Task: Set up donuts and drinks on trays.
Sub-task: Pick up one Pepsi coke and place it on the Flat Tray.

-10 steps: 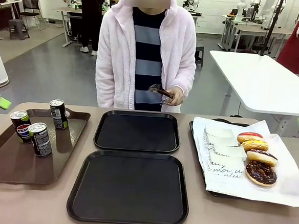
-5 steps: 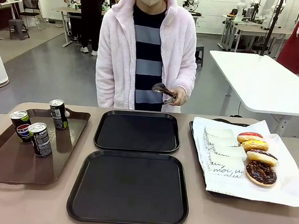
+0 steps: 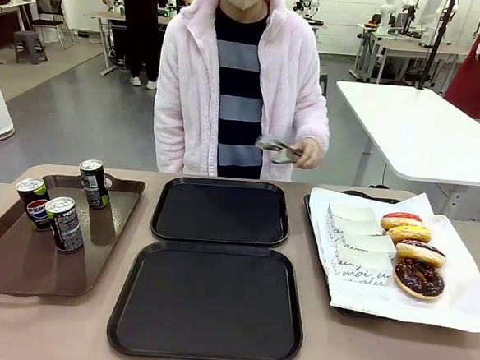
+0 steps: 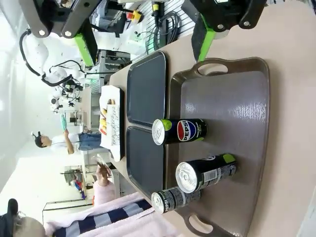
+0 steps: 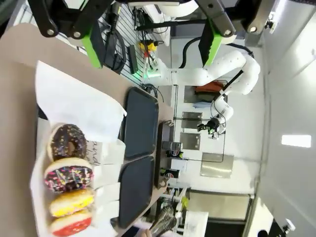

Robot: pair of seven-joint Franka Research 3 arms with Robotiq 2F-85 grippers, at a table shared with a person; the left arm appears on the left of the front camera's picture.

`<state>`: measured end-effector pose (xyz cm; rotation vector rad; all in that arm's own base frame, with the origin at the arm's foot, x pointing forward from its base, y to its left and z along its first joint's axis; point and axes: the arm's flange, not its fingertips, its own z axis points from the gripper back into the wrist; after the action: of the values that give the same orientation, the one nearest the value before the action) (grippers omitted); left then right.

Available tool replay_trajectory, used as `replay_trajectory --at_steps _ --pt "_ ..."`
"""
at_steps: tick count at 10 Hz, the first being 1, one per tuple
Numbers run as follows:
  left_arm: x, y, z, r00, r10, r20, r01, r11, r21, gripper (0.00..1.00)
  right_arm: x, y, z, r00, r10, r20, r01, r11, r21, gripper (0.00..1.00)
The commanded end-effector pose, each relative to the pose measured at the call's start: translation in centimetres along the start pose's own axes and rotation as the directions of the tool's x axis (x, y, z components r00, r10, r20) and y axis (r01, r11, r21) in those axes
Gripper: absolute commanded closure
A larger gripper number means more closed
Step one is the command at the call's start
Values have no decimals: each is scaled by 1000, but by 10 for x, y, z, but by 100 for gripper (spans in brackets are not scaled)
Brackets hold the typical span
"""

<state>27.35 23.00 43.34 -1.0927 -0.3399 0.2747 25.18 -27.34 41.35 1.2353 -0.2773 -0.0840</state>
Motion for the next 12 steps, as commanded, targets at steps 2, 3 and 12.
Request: replay_trajectory --at_steps 2,3,12 --pt "0 0 0 1000 0 0 0 1000 0 0 0 0 0 1000 0 0 0 1000 0 0" --pt "0 0 0 1000 0 0 0 1000 0 0 0 0 0 1000 0 0 0 1000 0 0" --pt "0 0 0 1000 0 0 0 1000 0 0 0 0 0 1000 0 0 0 1000 0 0"
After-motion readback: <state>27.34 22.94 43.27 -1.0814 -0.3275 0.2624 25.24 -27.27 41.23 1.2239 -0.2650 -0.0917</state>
